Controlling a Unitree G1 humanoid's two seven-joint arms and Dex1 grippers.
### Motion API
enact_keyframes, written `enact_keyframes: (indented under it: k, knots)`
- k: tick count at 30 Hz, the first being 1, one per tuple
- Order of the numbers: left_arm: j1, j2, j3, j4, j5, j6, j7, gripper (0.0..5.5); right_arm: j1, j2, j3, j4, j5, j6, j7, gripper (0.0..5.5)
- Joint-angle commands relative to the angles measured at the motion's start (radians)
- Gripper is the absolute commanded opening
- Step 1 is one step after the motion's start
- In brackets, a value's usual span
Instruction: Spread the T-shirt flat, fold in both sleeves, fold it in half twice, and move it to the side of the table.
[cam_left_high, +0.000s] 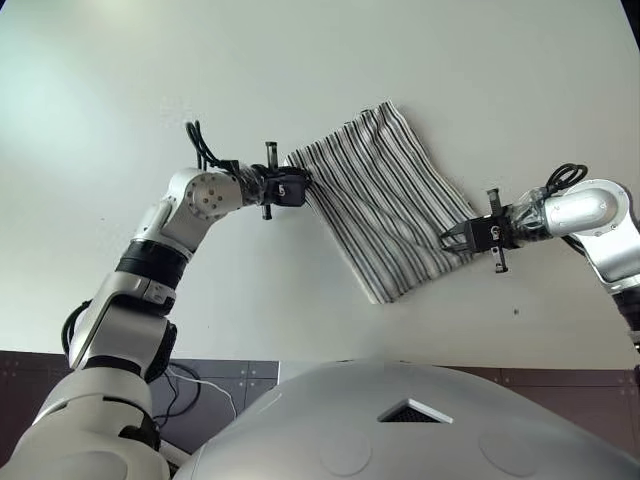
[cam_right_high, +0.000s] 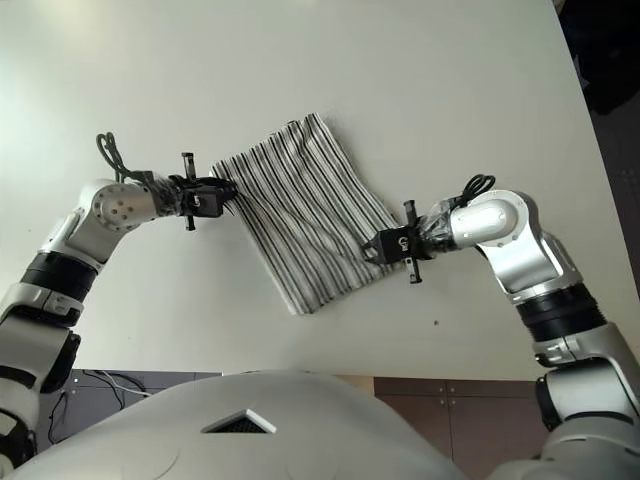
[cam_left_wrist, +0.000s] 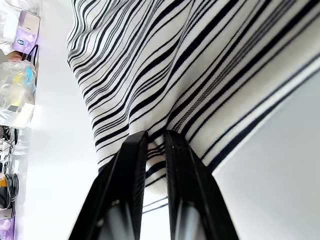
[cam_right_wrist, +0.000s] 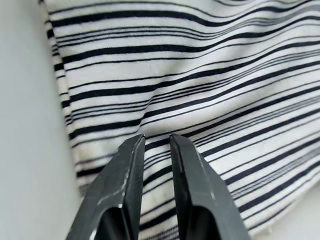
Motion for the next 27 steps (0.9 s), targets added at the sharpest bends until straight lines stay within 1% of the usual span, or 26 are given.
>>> enact_keyframes:
  k: [1,5,7,9,10,13,15,18,21,27]
  knots:
    - [-0.132,-0.052,-0.058,0.248,0.079,-0.087,0.037,0.63,-0.040,0.069,-0.036,-0.153,0.148,0.274,0.005,0.90]
    - [-0.217,-0.073,-0.072,0.368,0.098,-0.213,0.087,0.63,-0.059,0.089,-0.101,-0.234,0.247,0.429,-0.029,0.90]
    - [-0.233,-0.074,-0.041,0.351,0.045,-0.280,0.082,0.63,-0.051,0.077,-0.162,-0.239,0.256,0.425,-0.069,0.90]
    - [-0.194,-0.062,0.002,0.218,-0.069,-0.296,0.018,0.63,-0.028,0.051,-0.207,-0.205,0.207,0.360,-0.122,0.90]
    - [-0.147,-0.050,0.018,0.101,-0.143,-0.263,-0.027,0.63,-0.007,0.034,-0.224,-0.171,0.167,0.310,-0.154,0.90]
    - [0.063,0.008,0.040,-0.314,-0.309,-0.081,-0.113,0.63,0.086,-0.018,-0.252,-0.055,0.049,0.146,-0.244,0.90]
    - [0.218,0.052,0.032,-0.527,-0.344,0.007,-0.133,0.63,0.165,-0.038,-0.246,-0.009,-0.004,0.066,-0.282,0.90]
    - [0.371,0.101,0.023,-0.677,-0.351,0.095,-0.164,0.63,0.227,-0.035,-0.233,0.019,-0.040,0.003,-0.303,0.90]
    - [0.459,0.145,0.016,-0.734,-0.334,0.125,-0.199,0.63,0.281,-0.041,-0.212,0.001,-0.062,-0.035,-0.289,0.90]
    - [0.509,0.234,0.006,-0.642,-0.211,0.015,-0.229,0.63,0.370,-0.040,-0.200,-0.150,0.016,0.006,-0.226,0.90]
